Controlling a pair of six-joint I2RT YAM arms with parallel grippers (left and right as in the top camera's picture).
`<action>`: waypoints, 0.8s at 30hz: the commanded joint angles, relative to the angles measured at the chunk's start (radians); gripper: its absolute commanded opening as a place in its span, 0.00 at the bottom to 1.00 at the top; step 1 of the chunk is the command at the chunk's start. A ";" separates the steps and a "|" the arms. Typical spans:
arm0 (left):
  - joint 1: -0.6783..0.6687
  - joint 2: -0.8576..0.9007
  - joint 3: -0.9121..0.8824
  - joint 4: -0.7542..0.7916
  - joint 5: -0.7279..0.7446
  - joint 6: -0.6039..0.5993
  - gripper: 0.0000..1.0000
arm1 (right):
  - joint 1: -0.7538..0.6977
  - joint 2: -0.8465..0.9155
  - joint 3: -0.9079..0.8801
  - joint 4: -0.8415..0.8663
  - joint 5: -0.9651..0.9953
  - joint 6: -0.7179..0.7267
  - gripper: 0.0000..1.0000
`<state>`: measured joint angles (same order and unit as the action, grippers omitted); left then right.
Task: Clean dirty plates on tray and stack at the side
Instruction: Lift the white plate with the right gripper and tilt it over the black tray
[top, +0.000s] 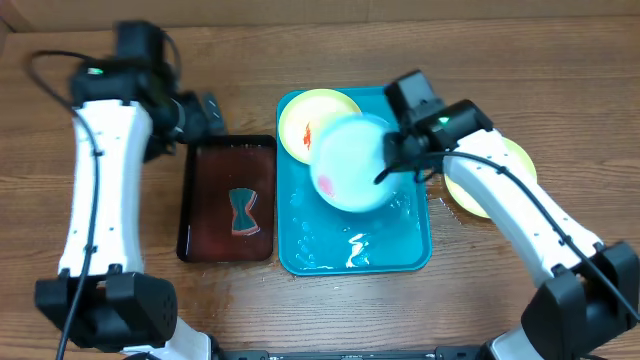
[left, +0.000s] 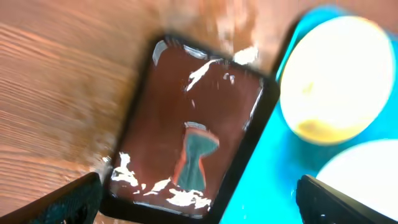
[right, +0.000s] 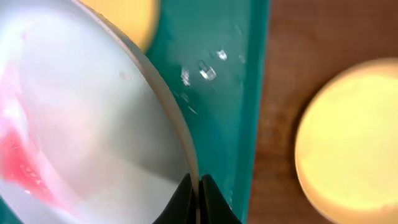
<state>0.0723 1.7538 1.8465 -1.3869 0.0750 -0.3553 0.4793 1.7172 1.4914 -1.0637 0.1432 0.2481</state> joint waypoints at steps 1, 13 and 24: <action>0.048 -0.028 0.111 -0.034 0.008 0.012 1.00 | 0.112 -0.034 0.076 0.037 0.121 -0.048 0.04; 0.118 -0.028 0.175 -0.090 0.000 0.012 0.99 | 0.450 0.057 0.080 0.300 0.440 -0.039 0.04; 0.118 -0.028 0.175 -0.090 0.000 0.012 1.00 | 0.611 0.146 0.082 0.364 0.770 -0.040 0.04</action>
<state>0.1852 1.7412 2.0010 -1.4769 0.0753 -0.3553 1.0473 1.8866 1.5501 -0.7212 0.7277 0.2047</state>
